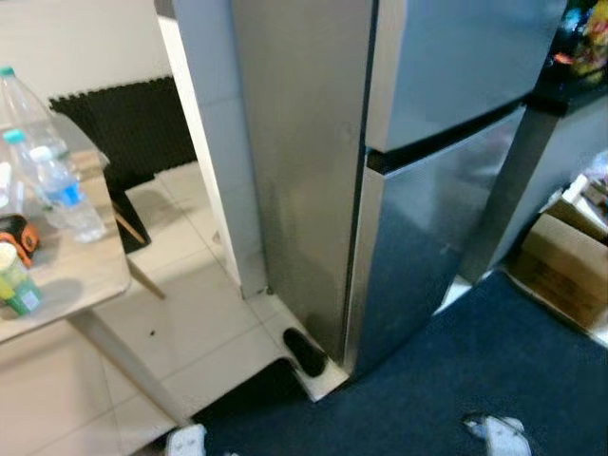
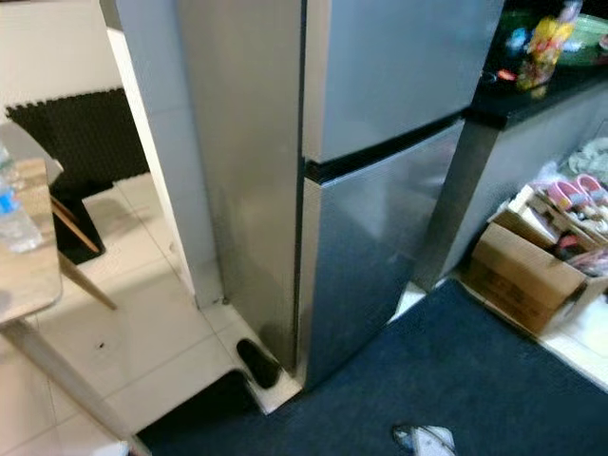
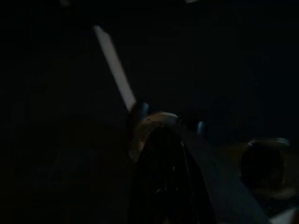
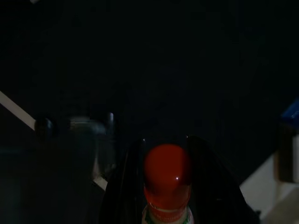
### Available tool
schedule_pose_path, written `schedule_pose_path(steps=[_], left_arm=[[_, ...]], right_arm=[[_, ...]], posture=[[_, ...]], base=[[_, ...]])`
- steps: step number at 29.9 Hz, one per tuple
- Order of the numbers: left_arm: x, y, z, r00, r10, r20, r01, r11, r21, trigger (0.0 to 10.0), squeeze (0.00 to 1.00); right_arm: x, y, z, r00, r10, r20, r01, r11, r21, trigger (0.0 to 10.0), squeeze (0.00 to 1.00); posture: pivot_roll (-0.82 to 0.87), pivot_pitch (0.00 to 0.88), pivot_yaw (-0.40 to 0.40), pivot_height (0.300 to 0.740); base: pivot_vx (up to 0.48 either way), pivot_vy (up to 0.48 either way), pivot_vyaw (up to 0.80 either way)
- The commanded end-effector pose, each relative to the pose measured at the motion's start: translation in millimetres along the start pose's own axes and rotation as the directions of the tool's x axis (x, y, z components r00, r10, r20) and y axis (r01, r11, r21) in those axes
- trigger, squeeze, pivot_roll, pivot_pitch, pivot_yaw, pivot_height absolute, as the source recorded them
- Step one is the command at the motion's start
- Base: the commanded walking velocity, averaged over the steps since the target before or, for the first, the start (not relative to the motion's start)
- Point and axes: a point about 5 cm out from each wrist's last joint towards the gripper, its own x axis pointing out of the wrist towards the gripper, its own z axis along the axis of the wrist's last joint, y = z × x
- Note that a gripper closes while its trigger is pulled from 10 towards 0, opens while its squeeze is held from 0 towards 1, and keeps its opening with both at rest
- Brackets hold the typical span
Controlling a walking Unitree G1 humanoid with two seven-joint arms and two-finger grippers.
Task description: Restocking fridge
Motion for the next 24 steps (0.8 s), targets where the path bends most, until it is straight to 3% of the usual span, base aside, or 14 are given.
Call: schedule_pose_path(steps=[1,4,8,17,24], left_arm=[[-0.4,0.4,-2.5,1.000,0.003,-0.011,-0.003,1.000,0.011,10.0,0.00],[-0.4,0.9,-2.7,1.000,0.014,-0.014,-0.013,1.000,0.022,10.0,0.00],[-0.6,3.1,-3.5,0.998,0.054,-0.020,-0.054,0.998,0.038,10.0,0.00],[-0.5,2.0,-4.0,0.999,0.041,-0.024,-0.040,0.998,0.043,10.0,0.00],[-0.3,0.9,-4.0,0.999,0.029,-0.027,-0.028,0.998,0.054,10.0,0.00]], right_arm=[[-0.2,-2.9,1.2,1.000,-0.007,0.001,0.007,1.000,-0.006,10.0,0.00],[-0.1,-2.8,1.3,1.000,-0.006,0.001,0.006,1.000,-0.009,10.0,0.00],[-0.1,-3.0,1.4,1.000,-0.006,0.000,0.006,1.000,-0.012,10.0,0.00],[-0.1,-2.5,1.4,1.000,-0.004,0.000,0.004,1.000,-0.020,10.0,0.00],[-0.1,-2.4,2.2,1.000,-0.002,0.002,0.002,1.000,-0.026,10.0,0.00]], posture=[[0.00,0.000,0.010,0.740],[0.00,0.000,0.010,0.740],[0.00,0.000,0.008,0.740],[0.00,0.000,0.008,0.740],[0.00,0.000,0.008,0.740]], base=[[0.000,-0.386,0.00],[0.000,-0.359,0.00],[0.000,0.000,0.00],[0.000,0.000,0.00],[0.291,0.000,0.00]])
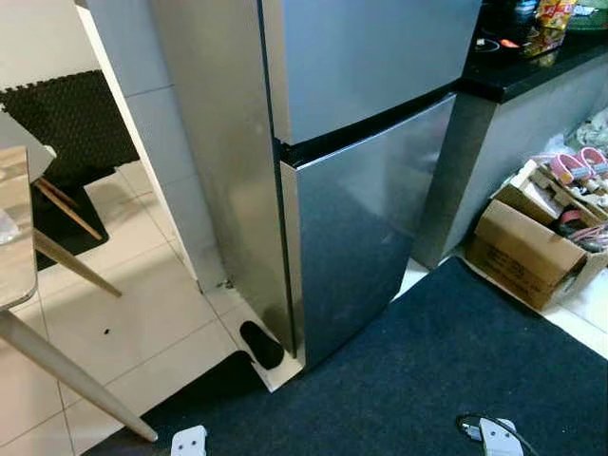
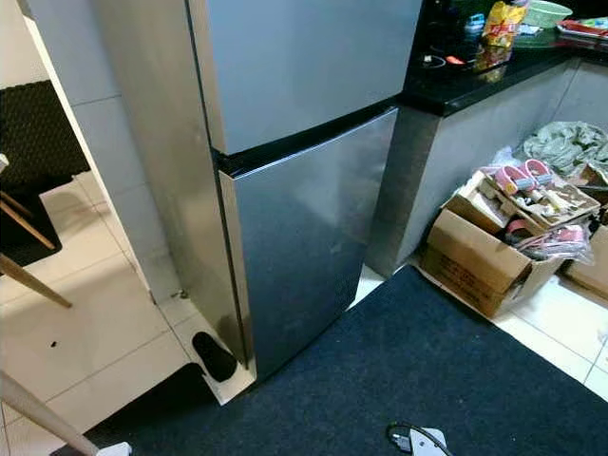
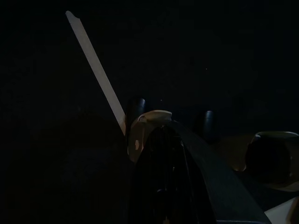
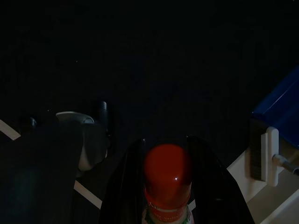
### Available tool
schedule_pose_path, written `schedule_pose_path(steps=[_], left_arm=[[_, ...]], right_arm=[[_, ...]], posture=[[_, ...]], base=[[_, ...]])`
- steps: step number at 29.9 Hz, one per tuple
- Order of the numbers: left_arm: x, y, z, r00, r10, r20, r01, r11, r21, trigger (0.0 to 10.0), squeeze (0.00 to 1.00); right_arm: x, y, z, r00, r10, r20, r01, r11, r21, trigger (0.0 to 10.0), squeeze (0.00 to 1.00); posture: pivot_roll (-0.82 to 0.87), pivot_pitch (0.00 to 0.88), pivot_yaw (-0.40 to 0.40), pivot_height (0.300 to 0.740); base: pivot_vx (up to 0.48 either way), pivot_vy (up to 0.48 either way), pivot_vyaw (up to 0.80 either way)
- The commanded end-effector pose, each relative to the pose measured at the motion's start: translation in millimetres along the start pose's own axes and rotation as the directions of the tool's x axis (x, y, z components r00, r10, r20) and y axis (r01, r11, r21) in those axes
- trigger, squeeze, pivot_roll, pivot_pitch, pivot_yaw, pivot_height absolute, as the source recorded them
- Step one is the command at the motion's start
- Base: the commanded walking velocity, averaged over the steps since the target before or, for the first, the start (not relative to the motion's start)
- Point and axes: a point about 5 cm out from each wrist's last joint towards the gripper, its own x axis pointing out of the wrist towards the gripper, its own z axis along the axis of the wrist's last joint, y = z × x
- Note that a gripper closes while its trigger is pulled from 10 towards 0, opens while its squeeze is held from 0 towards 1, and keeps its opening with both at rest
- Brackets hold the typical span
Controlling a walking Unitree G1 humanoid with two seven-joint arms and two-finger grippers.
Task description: Restocking fridge
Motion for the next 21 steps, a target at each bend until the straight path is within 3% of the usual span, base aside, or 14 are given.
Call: schedule_pose_path(steps=[1,21], left_arm=[[-0.9,2.5,-2.1,1.000,0.003,-0.011,-0.003,1.000,0.015,10.0,0.00],[-0.8,0.4,-4.8,1.000,-0.004,-0.018,0.004,1.000,0.023,10.0,0.00]], right_arm=[[0.1,0.7,1.1,1.000,0.001,0.002,-0.001,1.000,0.000,10.0,0.00],[0.2,1.9,1.0,1.000,0.006,0.000,-0.006,1.000,-0.011,10.0,0.00]], posture=[[0.00,0.000,0.008,0.740],[0.00,0.000,0.005,0.740]], base=[[0.319,0.000,0.00],[0.313,0.000,0.00]])
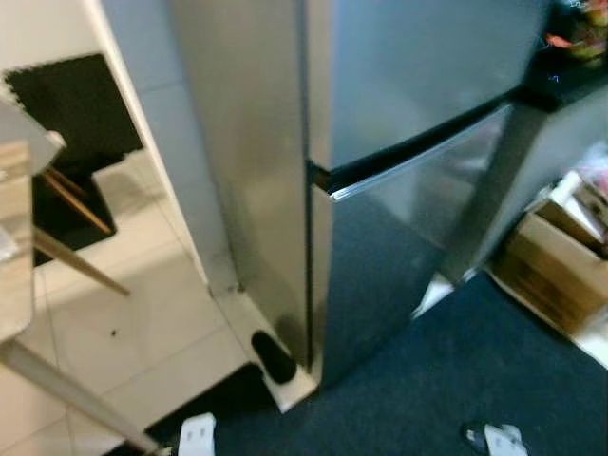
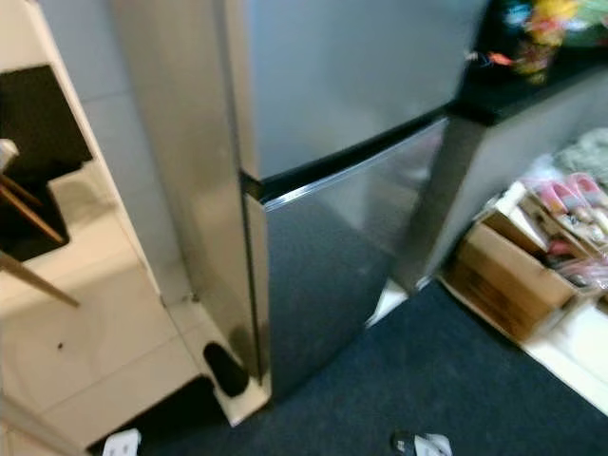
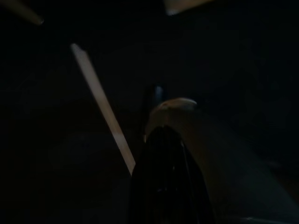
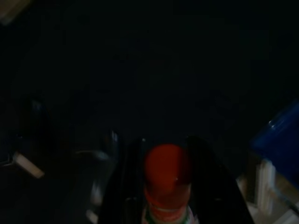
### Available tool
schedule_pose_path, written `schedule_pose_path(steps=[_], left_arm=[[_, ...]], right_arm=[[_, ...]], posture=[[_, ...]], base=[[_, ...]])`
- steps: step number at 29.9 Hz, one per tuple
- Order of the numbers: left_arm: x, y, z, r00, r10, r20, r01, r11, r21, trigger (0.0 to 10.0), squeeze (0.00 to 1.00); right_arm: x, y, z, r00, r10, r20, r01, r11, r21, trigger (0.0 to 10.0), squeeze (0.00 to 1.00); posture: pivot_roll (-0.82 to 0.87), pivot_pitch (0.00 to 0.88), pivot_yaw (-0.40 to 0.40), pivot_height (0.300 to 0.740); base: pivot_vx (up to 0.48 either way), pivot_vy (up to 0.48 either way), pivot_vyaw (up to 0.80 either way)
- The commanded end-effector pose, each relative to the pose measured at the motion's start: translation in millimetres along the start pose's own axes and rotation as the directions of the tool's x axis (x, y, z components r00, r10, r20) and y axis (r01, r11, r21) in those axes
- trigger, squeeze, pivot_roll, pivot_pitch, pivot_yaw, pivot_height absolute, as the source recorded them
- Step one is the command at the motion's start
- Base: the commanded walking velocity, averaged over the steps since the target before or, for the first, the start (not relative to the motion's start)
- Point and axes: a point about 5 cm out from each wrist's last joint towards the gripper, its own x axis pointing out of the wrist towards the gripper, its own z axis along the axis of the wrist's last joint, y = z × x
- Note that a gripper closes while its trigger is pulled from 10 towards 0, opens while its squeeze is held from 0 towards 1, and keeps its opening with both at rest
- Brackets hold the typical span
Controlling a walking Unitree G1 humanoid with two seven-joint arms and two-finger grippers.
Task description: Restocking fridge
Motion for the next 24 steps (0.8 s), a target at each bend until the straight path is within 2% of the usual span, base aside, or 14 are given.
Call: schedule_pose_path(steps=[1,6,10,17,24], left_arm=[[-0.3,0.2,-3.0,1.000,0.003,-0.011,-0.003,1.000,-0.002,10.0,0.00],[-0.5,0.6,-2.2,1.000,0.003,0.002,-0.003,1.000,-0.019,10.0,0.00],[-0.5,-0.1,-2.6,1.000,-0.020,-0.011,0.020,1.000,0.004,10.0,0.00],[-0.3,0.0,-1.1,1.000,-0.010,0.004,0.010,1.000,-0.028,10.0,0.00],[0.3,-1.7,1.5,1.000,-0.017,0.019,0.018,0.999,-0.036,10.0,0.00]], right_arm=[[-0.6,-2.6,-5.0,1.000,-0.007,-0.013,0.007,1.000,0.003,10.0,0.00],[-0.6,-2.2,-5.1,1.000,-0.006,-0.013,0.006,1.000,0.002,10.0,0.00],[-0.6,-2.0,-4.9,1.000,-0.004,-0.013,0.004,1.000,0.000,10.0,0.00],[-0.6,-1.9,-4.9,1.000,-0.003,-0.013,0.003,1.000,-0.002,10.0,0.00],[-0.6,-1.4,-5.5,1.000,0.000,-0.014,0.000,1.000,-0.008,10.0,0.00]], posture=[[0.00,0.000,0.005,0.740],[0.00,0.000,0.005,0.740],[0.00,0.000,0.005,0.740],[0.00,0.000,0.005,0.740],[0.00,0.000,0.005,0.740]], base=[[0.000,0.000,0.00],[0.000,0.000,0.00],[0.000,-0.446,0.00],[0.000,-0.409,0.00],[0.000,0.000,0.00]])
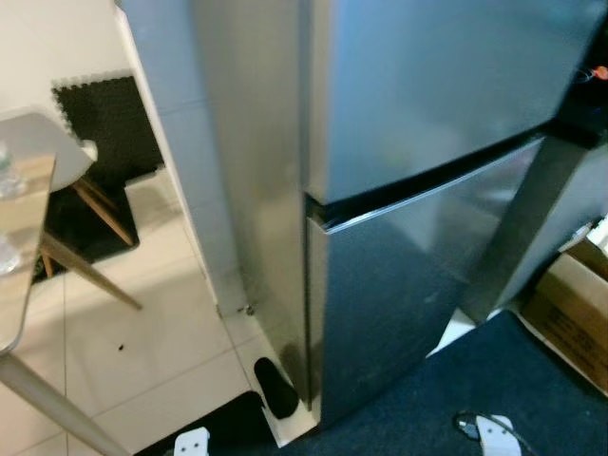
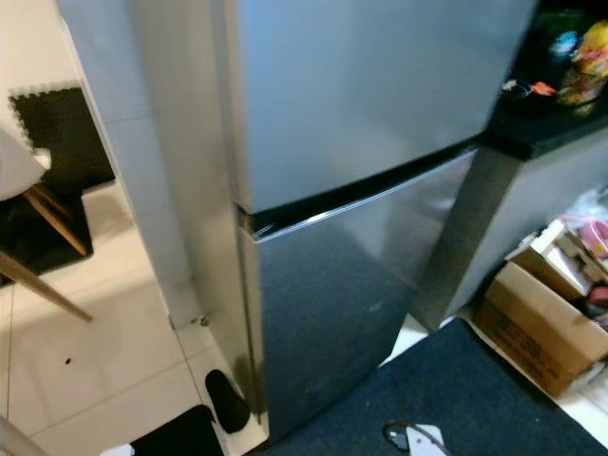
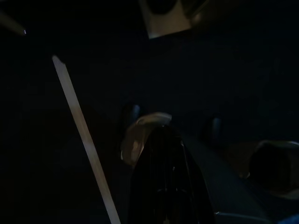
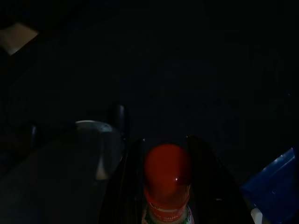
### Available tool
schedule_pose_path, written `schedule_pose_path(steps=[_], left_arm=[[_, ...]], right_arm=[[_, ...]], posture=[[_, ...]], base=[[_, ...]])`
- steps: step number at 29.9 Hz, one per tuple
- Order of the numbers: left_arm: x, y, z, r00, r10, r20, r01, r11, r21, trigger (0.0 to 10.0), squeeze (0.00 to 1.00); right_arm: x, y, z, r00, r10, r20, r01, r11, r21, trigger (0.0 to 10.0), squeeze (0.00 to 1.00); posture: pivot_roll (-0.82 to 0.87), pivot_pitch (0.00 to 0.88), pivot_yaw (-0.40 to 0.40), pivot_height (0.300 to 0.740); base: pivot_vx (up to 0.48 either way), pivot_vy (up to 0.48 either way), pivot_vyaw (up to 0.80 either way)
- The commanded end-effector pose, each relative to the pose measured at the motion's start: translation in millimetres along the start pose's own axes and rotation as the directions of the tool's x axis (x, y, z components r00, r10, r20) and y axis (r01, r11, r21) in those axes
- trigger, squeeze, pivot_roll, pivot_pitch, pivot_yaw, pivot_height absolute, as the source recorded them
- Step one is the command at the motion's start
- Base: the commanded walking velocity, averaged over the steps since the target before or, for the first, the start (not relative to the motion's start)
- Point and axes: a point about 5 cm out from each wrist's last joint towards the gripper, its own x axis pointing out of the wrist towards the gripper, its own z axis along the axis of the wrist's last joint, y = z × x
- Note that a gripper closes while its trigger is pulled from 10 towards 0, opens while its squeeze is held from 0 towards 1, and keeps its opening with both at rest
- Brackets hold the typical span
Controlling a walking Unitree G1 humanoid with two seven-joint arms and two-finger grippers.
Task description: Restocking fridge
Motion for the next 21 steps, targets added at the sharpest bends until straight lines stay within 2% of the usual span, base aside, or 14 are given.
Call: schedule_pose_path(steps=[1,7,12,15,19,20,21], left_arm=[[-0.6,1.9,0,1.000,0.003,0.005,-0.003,1.000,-0.001,10.0,0.00],[-0.6,1.1,-1,1.000,-0.007,-0.003,0.007,1.000,0.007,10.0,0.00],[-0.9,2.4,-1,1.000,0.002,0.001,-0.002,1.000,-0.005,10.0,0.00],[-1.4,7.5,4,0.998,0.057,0.036,-0.057,0.998,-0.008,10.0,0.00],[-1.9,14.7,19,0.990,0.095,0.105,-0.086,0.992,-0.093,10.0,0.00],[-1.9,14.7,19,0.990,0.095,0.105,-0.086,0.992,-0.093,10.0,0.00],[-2.0,18.0,38,0.980,0.097,0.173,-0.073,0.988,-0.139,10.0,0.00]], right_arm=[[0.1,3.8,-3,1.000,0.009,-0.010,-0.009,1.000,-0.002,10.0,0.00],[0.0,3.5,-4,1.000,0.008,-0.013,-0.009,1.000,-0.003,10.0,0.00],[-0.2,3.2,-6,1.000,0.009,-0.017,-0.009,1.000,-0.005,10.0,0.00],[-0.2,3.3,-6,1.000,0.010,-0.018,-0.010,1.000,-0.006,10.0,0.00],[-0.3,2.7,-6,1.000,0.009,-0.018,-0.009,1.000,-0.009,10.0,0.00],[-0.3,2.7,-6,1.000,0.009,-0.018,-0.009,1.000,-0.009,10.0,0.00],[-0.3,2.2,-6,1.000,0.009,-0.019,-0.009,1.000,-0.011,10.0,0.00]], posture=[[0.00,0.000,0.005,0.740],[0.00,0.000,0.004,0.740],[0.00,0.000,0.004,0.740],[0.00,0.000,0.004,0.740],[-0.01,0.000,0.000,0.740],[-0.01,0.000,0.000,0.740],[-0.01,0.000,0.000,0.740]], base=[[0.000,0.000,0.00],[0.000,0.000,0.00],[0.000,-0.431,0.00],[0.000,0.000,0.00],[0.000,0.000,0.00],[0.000,0.000,0.00],[0.000,0.000,0.00]])
